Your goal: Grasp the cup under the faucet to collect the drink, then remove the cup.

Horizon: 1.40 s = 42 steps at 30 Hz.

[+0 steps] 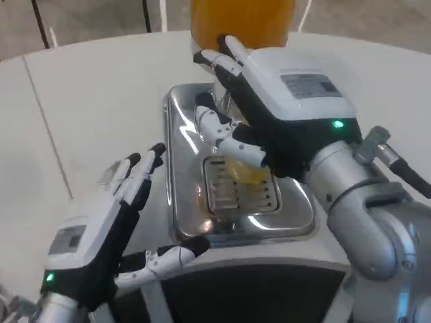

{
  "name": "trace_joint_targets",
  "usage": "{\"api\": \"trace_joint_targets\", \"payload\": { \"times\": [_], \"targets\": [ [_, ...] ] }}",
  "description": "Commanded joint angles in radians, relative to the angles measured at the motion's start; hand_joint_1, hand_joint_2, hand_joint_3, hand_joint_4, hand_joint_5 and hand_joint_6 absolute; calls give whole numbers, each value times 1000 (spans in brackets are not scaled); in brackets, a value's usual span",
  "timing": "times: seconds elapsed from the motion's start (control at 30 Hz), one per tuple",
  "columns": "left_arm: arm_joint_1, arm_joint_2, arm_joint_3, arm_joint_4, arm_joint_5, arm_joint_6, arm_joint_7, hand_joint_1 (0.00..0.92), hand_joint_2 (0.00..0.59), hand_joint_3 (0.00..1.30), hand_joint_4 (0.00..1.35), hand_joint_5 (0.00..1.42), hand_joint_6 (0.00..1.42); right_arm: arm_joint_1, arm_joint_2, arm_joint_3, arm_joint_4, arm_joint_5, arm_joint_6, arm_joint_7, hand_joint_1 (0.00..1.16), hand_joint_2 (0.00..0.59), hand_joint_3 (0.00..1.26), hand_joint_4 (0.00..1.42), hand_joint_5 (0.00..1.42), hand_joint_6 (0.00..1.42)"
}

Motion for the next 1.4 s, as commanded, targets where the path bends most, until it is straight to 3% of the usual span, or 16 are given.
{"api": "trace_joint_targets", "payload": {
  "times": [0.03,0.57,1.0,1.2,1.3,1.4],
  "targets": [
    [-44,-18,-24,59,-19,-41,12,146,75,0,0,0,0,7,8,12,19,13,-14,24,0,586,98,22,85,159],
    [-158,-88,-46,171,-22,-35,25,194,71,0,0,0,0,18,17,6,13,7,-12,29,0,585,104,22,85,159],
    [-262,-107,-85,276,-2,-32,56,230,75,0,0,0,0,38,20,4,-6,10,-8,14,0,586,104,22,85,159],
    [-267,-107,-88,287,-5,-33,66,235,75,0,0,0,0,154,51,-31,-94,20,-21,-157,8,586,86,13,74,146],
    [-269,-108,-91,291,-4,-34,68,236,75,0,0,0,0,228,78,-42,-131,32,-41,-286,72,586,52,0,17,90],
    [-272,-108,-93,297,-3,-35,71,237,75,0,0,0,0,272,102,-45,-138,21,-35,-339,116,586,7,0,0,64]
  ]
}}
